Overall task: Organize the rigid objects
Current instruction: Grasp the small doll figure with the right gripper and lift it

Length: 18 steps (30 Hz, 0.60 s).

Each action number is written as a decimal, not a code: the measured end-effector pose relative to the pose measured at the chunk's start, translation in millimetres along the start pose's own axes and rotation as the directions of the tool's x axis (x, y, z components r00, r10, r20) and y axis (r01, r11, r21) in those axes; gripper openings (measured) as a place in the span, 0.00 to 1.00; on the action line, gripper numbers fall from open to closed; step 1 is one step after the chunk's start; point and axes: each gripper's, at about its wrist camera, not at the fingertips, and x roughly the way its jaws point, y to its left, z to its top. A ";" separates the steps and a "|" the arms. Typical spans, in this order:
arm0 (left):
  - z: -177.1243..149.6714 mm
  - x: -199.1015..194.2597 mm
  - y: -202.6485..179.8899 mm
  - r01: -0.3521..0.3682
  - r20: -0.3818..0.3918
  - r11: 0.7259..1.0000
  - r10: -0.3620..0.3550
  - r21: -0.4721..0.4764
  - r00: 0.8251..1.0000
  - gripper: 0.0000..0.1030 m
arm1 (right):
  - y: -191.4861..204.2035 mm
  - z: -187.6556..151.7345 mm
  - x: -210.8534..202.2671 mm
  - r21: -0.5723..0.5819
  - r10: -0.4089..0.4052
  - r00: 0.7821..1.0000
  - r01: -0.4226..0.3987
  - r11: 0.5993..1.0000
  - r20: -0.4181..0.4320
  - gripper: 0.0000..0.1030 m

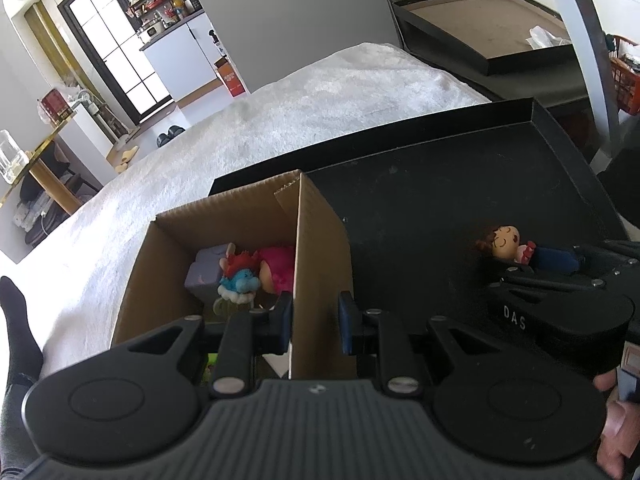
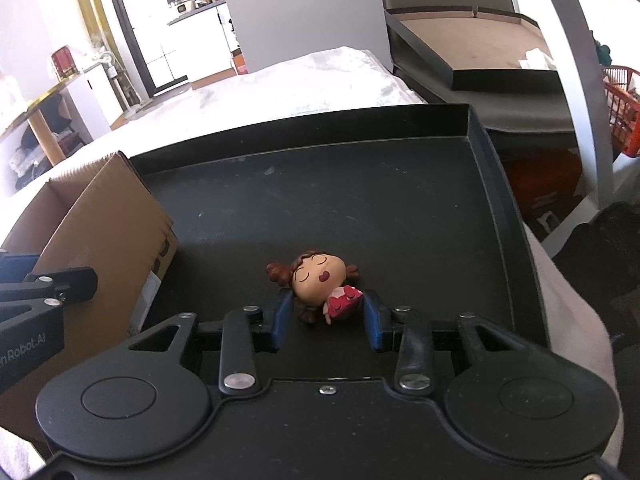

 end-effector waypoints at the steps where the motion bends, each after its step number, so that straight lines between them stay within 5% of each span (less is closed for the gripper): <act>1: -0.1 -2.8 0.8 0.002 0.006 1.000 -0.002 -0.001 1.000 0.22 | 0.3 0.2 -1.7 0.000 -0.001 1.000 0.001 1.000 -0.001 0.36; 3: 0.5 -7.9 2.4 0.001 0.020 1.000 -0.001 -0.001 1.000 0.21 | 1.3 1.3 -5.2 -0.002 -0.005 1.000 0.005 1.000 -0.001 0.35; 5: 1.8 -12.7 5.2 0.002 0.030 1.000 -0.002 -0.004 1.000 0.22 | 2.7 2.7 -8.5 -0.008 -0.005 1.000 0.005 1.000 -0.003 0.19; 18: 0.4 -33.2 26.5 0.011 0.062 0.999 -0.008 -0.039 0.998 0.22 | 10.3 -3.4 -30.4 -0.038 -0.038 0.999 0.037 0.999 -0.018 0.18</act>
